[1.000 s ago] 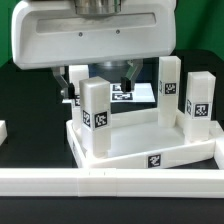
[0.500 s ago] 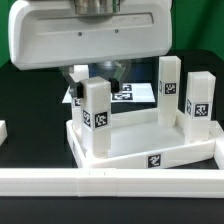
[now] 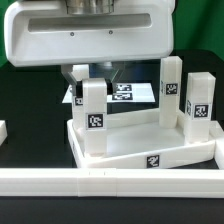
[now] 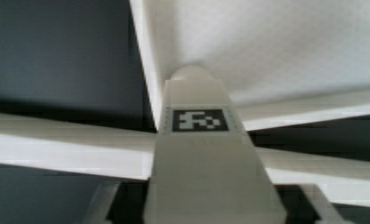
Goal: Assemble desk
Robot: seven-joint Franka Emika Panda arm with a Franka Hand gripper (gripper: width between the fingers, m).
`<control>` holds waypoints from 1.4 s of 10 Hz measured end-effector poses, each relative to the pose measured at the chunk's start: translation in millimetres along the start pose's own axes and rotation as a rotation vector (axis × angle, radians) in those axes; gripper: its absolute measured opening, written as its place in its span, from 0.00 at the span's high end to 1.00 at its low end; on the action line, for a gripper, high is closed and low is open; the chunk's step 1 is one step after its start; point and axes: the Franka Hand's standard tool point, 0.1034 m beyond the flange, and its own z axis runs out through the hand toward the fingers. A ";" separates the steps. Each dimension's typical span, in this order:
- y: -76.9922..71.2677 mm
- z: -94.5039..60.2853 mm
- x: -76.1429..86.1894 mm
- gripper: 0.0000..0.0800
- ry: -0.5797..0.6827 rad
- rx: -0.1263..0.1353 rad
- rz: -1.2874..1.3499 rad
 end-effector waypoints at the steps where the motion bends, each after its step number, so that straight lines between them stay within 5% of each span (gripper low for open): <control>1: 0.0 0.2 0.0 0.64 0.000 0.000 0.120; 9: -6.2 2.1 6.6 0.64 0.009 0.003 0.944; 11: -7.0 2.9 5.7 0.56 0.005 -0.001 0.900; 12: -8.7 3.2 5.1 0.30 0.002 -0.002 0.871; 14: -9.4 3.4 5.2 0.22 0.002 -0.005 0.646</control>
Offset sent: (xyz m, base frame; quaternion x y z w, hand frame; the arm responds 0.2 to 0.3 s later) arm 0.0022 0.0027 -0.0092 0.0101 -0.0214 0.2984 0.9541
